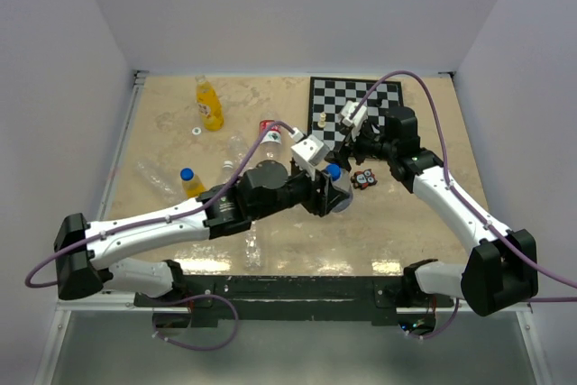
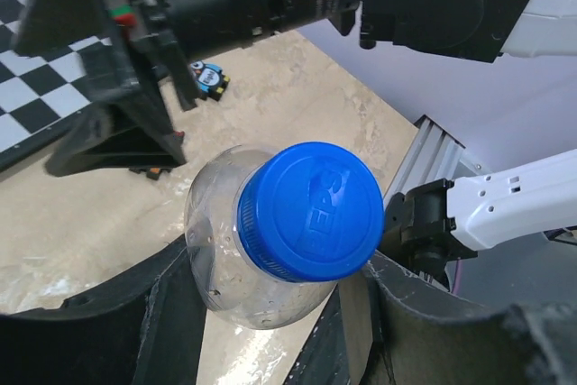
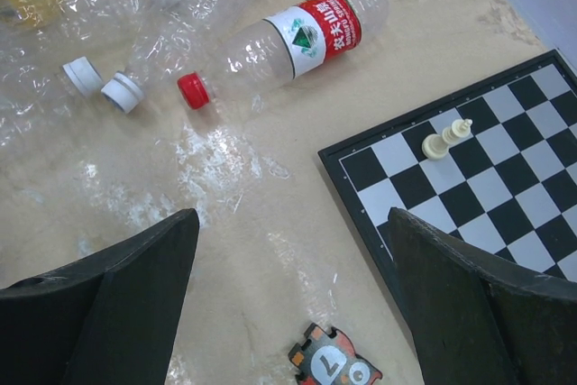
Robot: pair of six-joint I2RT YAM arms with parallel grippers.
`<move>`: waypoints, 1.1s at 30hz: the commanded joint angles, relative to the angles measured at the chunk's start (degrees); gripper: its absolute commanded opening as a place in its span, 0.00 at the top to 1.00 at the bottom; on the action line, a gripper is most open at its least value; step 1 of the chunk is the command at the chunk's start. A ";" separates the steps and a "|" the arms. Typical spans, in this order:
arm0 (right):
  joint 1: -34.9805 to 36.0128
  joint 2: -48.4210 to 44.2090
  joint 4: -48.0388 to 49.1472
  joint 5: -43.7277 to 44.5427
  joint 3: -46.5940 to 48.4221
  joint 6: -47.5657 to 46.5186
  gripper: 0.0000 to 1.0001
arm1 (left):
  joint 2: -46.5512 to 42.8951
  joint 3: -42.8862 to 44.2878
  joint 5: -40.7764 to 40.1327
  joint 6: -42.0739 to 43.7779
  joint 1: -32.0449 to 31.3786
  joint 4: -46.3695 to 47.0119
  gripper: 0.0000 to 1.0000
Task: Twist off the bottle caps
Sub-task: Pick up the plastic bottle from the corner of the board.
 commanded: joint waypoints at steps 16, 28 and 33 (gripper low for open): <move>0.22 -0.71 -5.07 -8.07 1.76 -8.43 0.11 | -11.73 -8.56 6.63 1.57 15.20 -4.05 0.70; 1.10 -0.27 -9.38 -21.35 1.68 -12.13 0.12 | -9.36 -9.09 12.43 -0.28 23.73 4.30 0.71; 1.97 -0.09 -9.65 -24.16 1.68 -11.78 0.12 | -7.42 -8.21 13.13 -0.72 24.52 5.79 0.71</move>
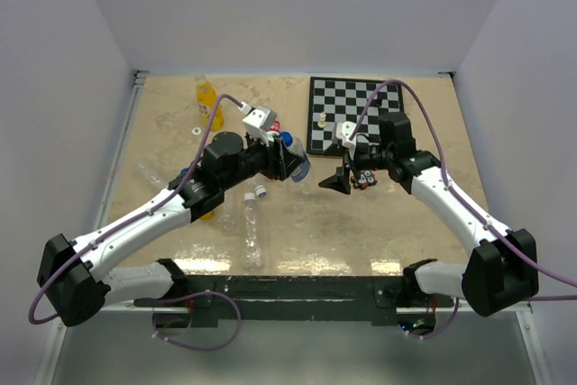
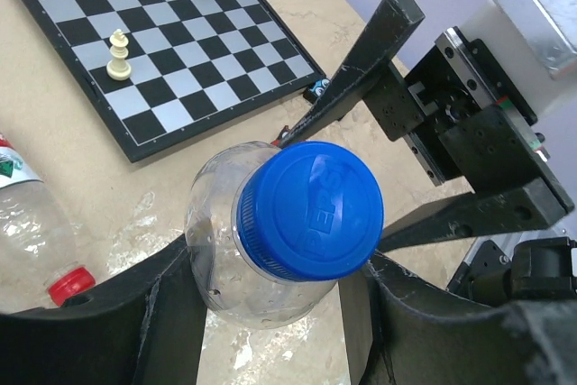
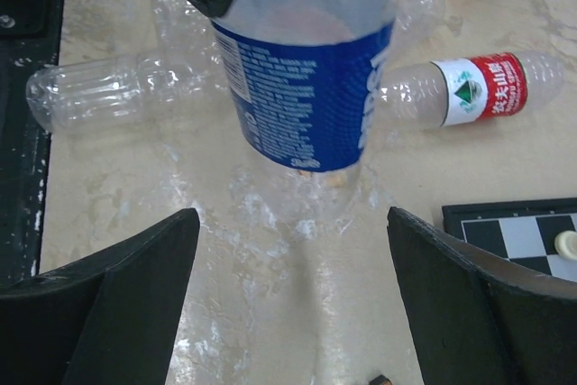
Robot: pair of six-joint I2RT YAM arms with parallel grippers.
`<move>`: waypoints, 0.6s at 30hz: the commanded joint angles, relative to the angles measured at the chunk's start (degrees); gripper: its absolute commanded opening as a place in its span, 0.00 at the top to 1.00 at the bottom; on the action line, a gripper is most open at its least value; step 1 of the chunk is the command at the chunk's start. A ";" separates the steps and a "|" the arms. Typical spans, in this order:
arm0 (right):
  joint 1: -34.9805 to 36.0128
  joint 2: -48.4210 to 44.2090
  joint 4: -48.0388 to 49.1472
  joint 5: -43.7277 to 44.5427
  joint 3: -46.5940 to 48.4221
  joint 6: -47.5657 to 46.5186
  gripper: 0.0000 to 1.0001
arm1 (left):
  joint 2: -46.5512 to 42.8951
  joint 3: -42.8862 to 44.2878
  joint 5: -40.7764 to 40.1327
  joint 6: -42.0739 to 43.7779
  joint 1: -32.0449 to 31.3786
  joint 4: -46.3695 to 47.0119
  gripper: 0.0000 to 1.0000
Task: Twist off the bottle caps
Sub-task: Pick up the plastic bottle from the corner of the board.
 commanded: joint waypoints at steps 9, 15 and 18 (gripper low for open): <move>2.20 -0.35 9.81 2.27 -0.52 9.78 0.11 | 2.97 0.61 8.75 -4.12 0.83 9.91 0.72; 2.73 -0.18 8.68 -1.57 -0.87 7.42 0.11 | 3.59 1.32 13.41 -2.90 0.83 9.74 0.72; 4.74 1.22 4.65 -4.57 -0.44 3.03 0.11 | 4.20 2.37 15.34 -1.49 0.83 9.82 0.72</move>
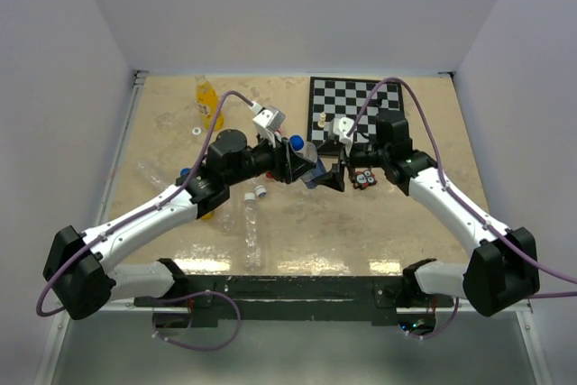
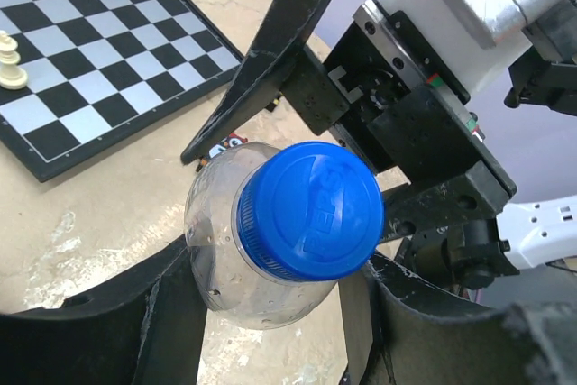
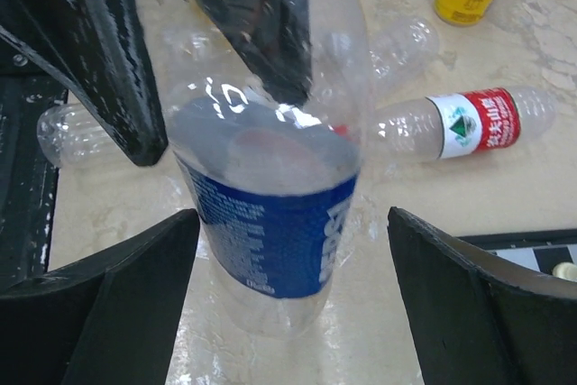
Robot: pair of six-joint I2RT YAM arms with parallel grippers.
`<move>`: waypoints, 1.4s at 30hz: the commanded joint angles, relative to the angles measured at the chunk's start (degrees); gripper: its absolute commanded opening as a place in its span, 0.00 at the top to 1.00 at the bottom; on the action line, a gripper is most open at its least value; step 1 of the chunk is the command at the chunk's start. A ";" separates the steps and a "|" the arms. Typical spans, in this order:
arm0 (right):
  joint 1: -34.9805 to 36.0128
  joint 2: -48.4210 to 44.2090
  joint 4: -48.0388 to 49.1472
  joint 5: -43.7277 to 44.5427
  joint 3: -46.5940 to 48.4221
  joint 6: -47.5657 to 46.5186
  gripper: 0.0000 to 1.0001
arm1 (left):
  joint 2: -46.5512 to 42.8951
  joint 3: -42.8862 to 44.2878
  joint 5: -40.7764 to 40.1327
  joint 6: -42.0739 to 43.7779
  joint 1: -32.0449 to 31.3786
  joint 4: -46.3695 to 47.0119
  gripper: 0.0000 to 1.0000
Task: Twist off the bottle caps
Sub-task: Pick up the plastic bottle from the corner of the board.
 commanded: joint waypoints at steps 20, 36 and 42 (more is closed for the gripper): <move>5.44 2.92 -8.09 -8.69 2.35 -8.11 0.81 | -4.76 -2.04 6.04 4.49 0.72 8.12 0.71; 5.36 2.83 -17.50 -5.97 5.87 -18.83 1.00 | -12.67 -2.22 -2.29 11.25 0.72 -2.32 0.00; 5.44 2.48 -18.99 -2.98 5.96 -21.90 1.00 | -17.15 2.69 -6.61 17.76 0.72 -14.62 0.00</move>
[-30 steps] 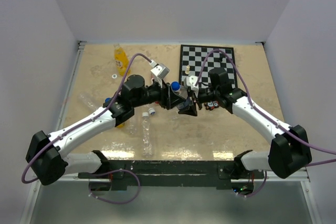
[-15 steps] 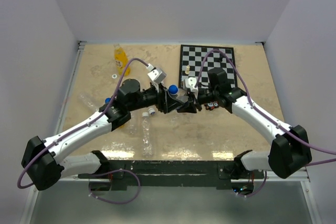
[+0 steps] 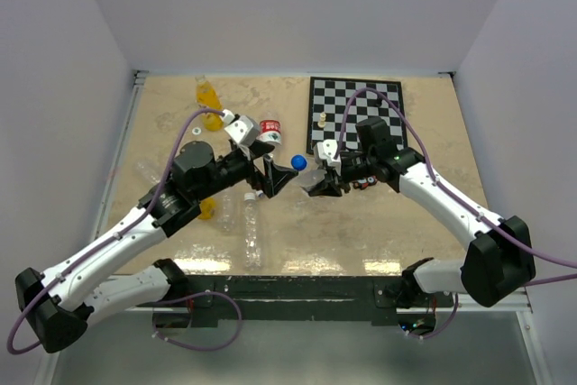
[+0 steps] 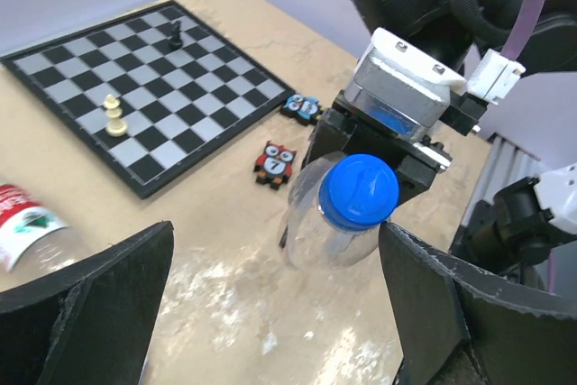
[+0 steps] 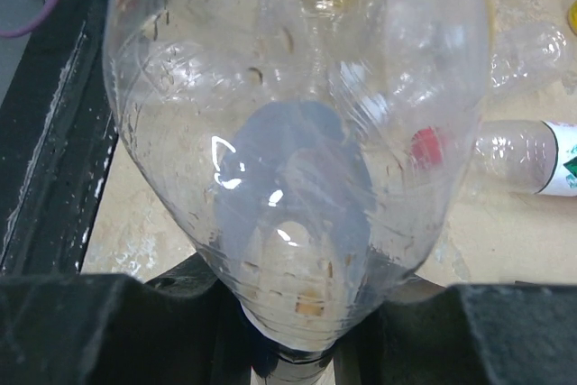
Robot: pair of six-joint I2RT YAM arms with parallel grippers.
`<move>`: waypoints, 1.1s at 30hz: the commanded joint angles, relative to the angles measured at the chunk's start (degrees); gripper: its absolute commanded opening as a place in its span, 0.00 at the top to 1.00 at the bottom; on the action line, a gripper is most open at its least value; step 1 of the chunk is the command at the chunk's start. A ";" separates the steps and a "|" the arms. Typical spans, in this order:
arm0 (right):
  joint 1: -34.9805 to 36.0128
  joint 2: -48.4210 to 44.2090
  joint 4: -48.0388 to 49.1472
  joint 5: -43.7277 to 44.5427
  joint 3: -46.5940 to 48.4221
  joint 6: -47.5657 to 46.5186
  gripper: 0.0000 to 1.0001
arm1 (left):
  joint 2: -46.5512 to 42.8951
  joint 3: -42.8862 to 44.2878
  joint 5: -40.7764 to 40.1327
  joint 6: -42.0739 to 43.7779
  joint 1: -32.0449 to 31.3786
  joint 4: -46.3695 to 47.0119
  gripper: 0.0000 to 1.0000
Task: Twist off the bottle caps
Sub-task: Pick up the plastic bottle from the corner of the board, then unscrew the bottle cap from the plastic bottle.
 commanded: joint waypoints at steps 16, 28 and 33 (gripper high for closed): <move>-0.04 -0.95 -4.10 5.88 2.88 -7.35 1.00 | -7.98 6.47 -5.46 11.96 0.26 -15.89 0.00; 0.05 -0.95 -5.15 6.32 2.97 -8.84 1.00 | -9.91 5.86 1.12 23.90 0.18 -10.53 0.00; -0.04 -0.95 -5.51 6.32 3.06 -9.37 1.00 | -9.30 5.15 2.80 26.99 0.26 -8.60 0.00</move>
